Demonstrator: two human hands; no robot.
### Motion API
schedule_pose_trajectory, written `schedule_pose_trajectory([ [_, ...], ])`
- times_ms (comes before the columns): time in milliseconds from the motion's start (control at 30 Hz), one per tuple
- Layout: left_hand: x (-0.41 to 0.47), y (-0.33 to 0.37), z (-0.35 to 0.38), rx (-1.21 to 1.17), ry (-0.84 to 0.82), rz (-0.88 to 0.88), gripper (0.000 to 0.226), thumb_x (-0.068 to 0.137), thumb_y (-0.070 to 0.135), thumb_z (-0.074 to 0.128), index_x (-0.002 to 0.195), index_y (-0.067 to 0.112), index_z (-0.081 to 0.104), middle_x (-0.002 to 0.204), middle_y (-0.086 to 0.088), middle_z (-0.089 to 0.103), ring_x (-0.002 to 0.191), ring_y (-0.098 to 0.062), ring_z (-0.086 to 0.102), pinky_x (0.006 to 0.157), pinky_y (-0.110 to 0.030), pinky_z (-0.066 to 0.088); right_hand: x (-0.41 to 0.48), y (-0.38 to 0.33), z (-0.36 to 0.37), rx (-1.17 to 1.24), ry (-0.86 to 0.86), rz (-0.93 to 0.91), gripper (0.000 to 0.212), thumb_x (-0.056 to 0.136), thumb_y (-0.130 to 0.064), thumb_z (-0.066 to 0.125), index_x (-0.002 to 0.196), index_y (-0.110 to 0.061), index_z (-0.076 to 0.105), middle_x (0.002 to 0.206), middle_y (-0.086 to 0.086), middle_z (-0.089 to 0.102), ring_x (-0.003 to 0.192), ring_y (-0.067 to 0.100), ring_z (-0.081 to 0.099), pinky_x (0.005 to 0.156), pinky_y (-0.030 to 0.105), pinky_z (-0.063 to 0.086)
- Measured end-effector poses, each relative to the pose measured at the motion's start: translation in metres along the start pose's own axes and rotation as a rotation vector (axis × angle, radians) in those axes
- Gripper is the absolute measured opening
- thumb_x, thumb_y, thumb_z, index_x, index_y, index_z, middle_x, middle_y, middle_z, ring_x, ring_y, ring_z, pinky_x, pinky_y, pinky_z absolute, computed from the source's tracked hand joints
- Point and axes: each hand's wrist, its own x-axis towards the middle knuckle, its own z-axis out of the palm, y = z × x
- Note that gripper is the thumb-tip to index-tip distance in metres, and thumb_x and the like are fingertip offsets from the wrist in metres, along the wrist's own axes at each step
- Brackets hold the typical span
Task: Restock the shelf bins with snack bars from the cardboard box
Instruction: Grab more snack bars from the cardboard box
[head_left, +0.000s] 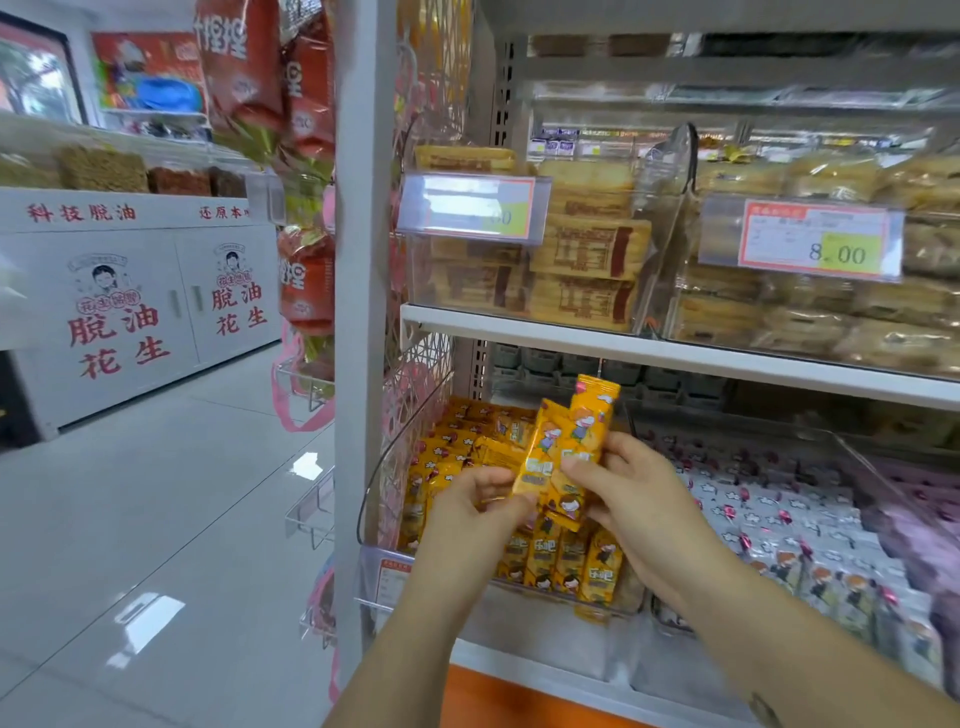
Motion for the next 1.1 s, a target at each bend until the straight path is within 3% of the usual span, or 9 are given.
schedule_pose_trajectory([
  [100, 0.002, -0.001, -0.002, 0.105, -0.077, 0.027, 0.036, 0.081, 0.015, 0.073, 0.110, 0.022, 0.053, 0.099, 0.001, 0.065, 0.094, -0.014, 0.063, 0.074, -0.020, 0.049, 0.006, -0.004, -0.009, -0.293, -0.097, -0.046, 0.033, 0.086, -0.013, 0.067, 0.118, -0.019, 0.059, 0.103, -0.005, 0.071, 0.091, 0.010, 0.069, 0.087, 0.035, 0.054],
  [200, 0.006, -0.002, -0.005, 0.217, -0.170, 0.071, 0.053, 0.078, 0.017, 0.076, 0.122, 0.027, 0.046, 0.100, 0.000, 0.066, 0.091, -0.017, 0.065, 0.083, -0.035, 0.056, 0.010, -0.009, -0.017, -0.599, -0.166, -0.141, 0.041, 0.084, -0.017, 0.069, 0.121, -0.024, 0.053, 0.103, -0.012, 0.064, 0.093, 0.004, 0.063, 0.081, 0.023, 0.053],
  [267, 0.009, -0.004, -0.003, 0.345, -0.165, 0.130, 0.040, 0.079, 0.018, 0.074, 0.111, 0.028, 0.053, 0.098, 0.006, 0.067, 0.088, -0.013, 0.066, 0.083, -0.038, 0.056, 0.013, -0.008, -0.019, -0.783, -0.170, -0.175, 0.042, 0.083, -0.023, 0.071, 0.118, -0.033, 0.049, 0.097, -0.020, 0.057, 0.091, 0.001, 0.059, 0.073, 0.017, 0.049],
  [400, 0.014, -0.007, 0.004, 0.612, -0.130, 0.199, 0.012, 0.086, 0.022, 0.067, 0.095, 0.020, 0.058, 0.091, 0.004, 0.066, 0.085, -0.015, 0.061, 0.080, -0.036, 0.052, 0.018, -0.001, -0.019, -1.069, -0.118, -0.187, 0.048, 0.081, -0.039, 0.070, 0.124, -0.032, 0.049, 0.100, -0.018, 0.051, 0.115, 0.016, 0.050, 0.102, 0.037, 0.039],
  [500, 0.019, -0.009, 0.012, 0.755, -0.148, 0.202, 0.033, 0.091, 0.025, 0.062, 0.123, 0.018, 0.058, 0.104, -0.002, 0.066, 0.094, -0.017, 0.058, 0.078, -0.026, 0.045, 0.020, 0.004, -0.023, -1.302, -0.076, -0.189, 0.047, 0.084, -0.044, 0.066, 0.127, -0.033, 0.050, 0.110, -0.009, 0.056, 0.121, 0.019, 0.043, 0.112, 0.037, 0.022],
  [667, 0.030, -0.016, 0.021, 0.902, -0.172, 0.123, 0.038, 0.086, 0.023, 0.068, 0.123, 0.022, 0.058, 0.104, 0.001, 0.065, 0.104, -0.018, 0.058, 0.086, -0.028, 0.047, 0.025, 0.016, -0.028, -1.347, -0.054, -0.270, 0.015, 0.085, -0.032, 0.067, 0.096, -0.038, 0.059, 0.095, -0.017, 0.058, 0.102, 0.009, 0.046, 0.110, 0.034, 0.022],
  [833, 0.036, -0.019, 0.022, 0.914, -0.178, 0.105, 0.029, 0.083, 0.015, 0.068, 0.110, 0.021, 0.060, 0.101, -0.001, 0.065, 0.098, -0.019, 0.060, 0.080, -0.028, 0.048, 0.031, 0.019, -0.026, -1.370, -0.058, -0.257, 0.014, 0.082, -0.034, 0.071, 0.088, -0.033, 0.058, 0.085, -0.015, 0.058, 0.086, 0.007, 0.049, 0.104, 0.032, 0.021],
  [1000, 0.038, -0.023, 0.013, 0.803, -0.192, 0.149, 0.025, 0.086, 0.014, 0.066, 0.109, 0.020, 0.059, 0.082, 0.009, 0.057, 0.080, -0.009, 0.054, 0.060, -0.016, 0.041, 0.034, 0.016, -0.025, -1.283, 0.036, -0.316, 0.015, 0.082, -0.040, 0.069, 0.084, -0.038, 0.054, 0.089, -0.018, 0.057, 0.089, 0.005, 0.050, 0.105, 0.034, 0.022],
  [1100, 0.042, -0.021, 0.005, 0.736, -0.077, 0.142, 0.019, 0.088, 0.013, 0.062, 0.104, 0.023, 0.059, 0.083, 0.010, 0.058, 0.085, -0.012, 0.060, 0.074, -0.029, 0.052, 0.043, 0.009, -0.023, -1.246, 0.154, -0.362, 0.023, 0.085, -0.047, 0.063, 0.105, -0.038, 0.056, 0.109, -0.017, 0.057, 0.110, 0.009, 0.049, 0.105, 0.037, 0.023],
])
